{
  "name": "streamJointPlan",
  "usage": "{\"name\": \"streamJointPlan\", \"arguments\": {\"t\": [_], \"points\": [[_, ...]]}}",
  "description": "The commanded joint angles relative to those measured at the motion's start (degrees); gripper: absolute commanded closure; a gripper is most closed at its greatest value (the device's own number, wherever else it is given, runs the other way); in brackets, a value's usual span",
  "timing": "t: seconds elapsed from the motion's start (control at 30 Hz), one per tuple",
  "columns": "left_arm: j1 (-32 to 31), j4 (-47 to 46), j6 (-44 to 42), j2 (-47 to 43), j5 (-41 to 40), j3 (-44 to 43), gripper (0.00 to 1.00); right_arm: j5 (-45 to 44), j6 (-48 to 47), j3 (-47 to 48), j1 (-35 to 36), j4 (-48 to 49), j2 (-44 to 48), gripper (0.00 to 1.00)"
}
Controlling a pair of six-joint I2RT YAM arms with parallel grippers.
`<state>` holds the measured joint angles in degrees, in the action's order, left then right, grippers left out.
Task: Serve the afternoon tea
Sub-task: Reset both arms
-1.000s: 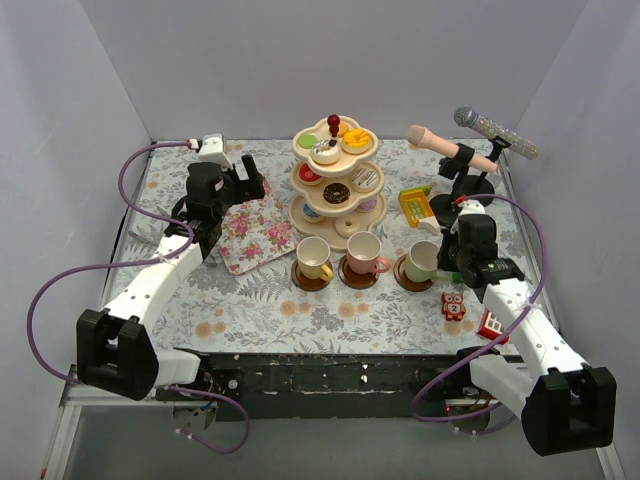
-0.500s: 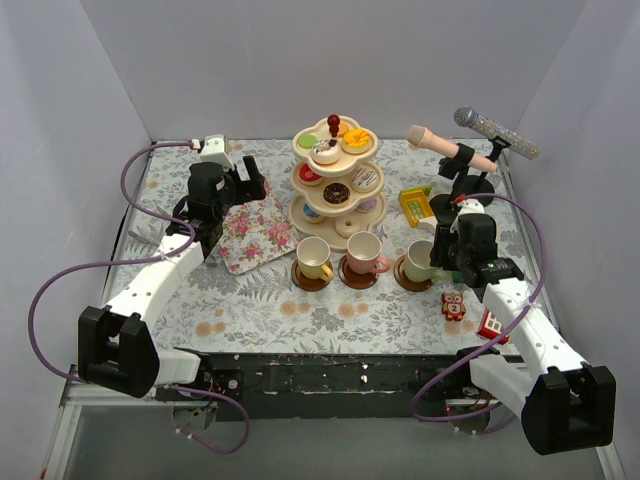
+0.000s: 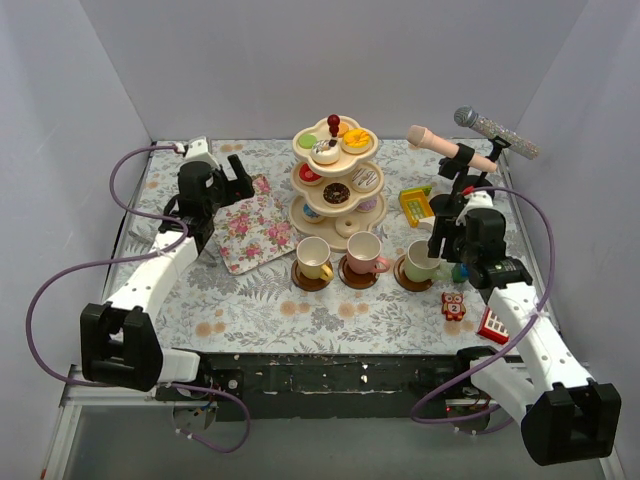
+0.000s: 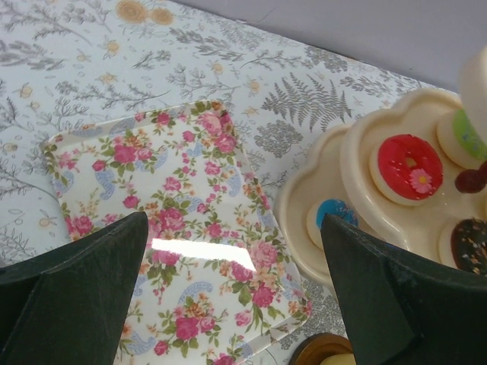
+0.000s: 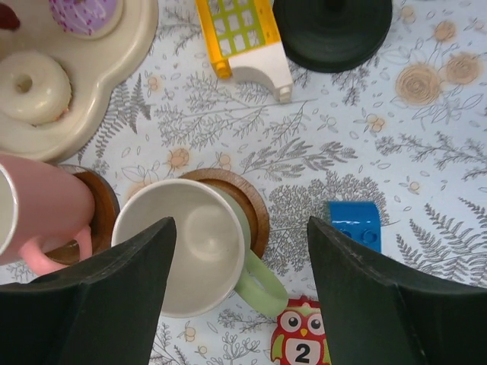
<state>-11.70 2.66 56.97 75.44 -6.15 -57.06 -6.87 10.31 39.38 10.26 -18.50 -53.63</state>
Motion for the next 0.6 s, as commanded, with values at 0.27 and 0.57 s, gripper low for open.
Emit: {"name": "streamJointPlan", "arguments": {"t": [0.27,0.57], "points": [[8.01,1.21,5.53,-1.52,1.32,-0.51,0.02,1.6,-2.75,8.0,-8.85,4.07,8.61,0.2],[7.84,-6.16,1.66,-9.77,-2.37,4.22,0.02,-0.86,-6.43,3.34,-8.94,13.93,17.32,0.18]]}}
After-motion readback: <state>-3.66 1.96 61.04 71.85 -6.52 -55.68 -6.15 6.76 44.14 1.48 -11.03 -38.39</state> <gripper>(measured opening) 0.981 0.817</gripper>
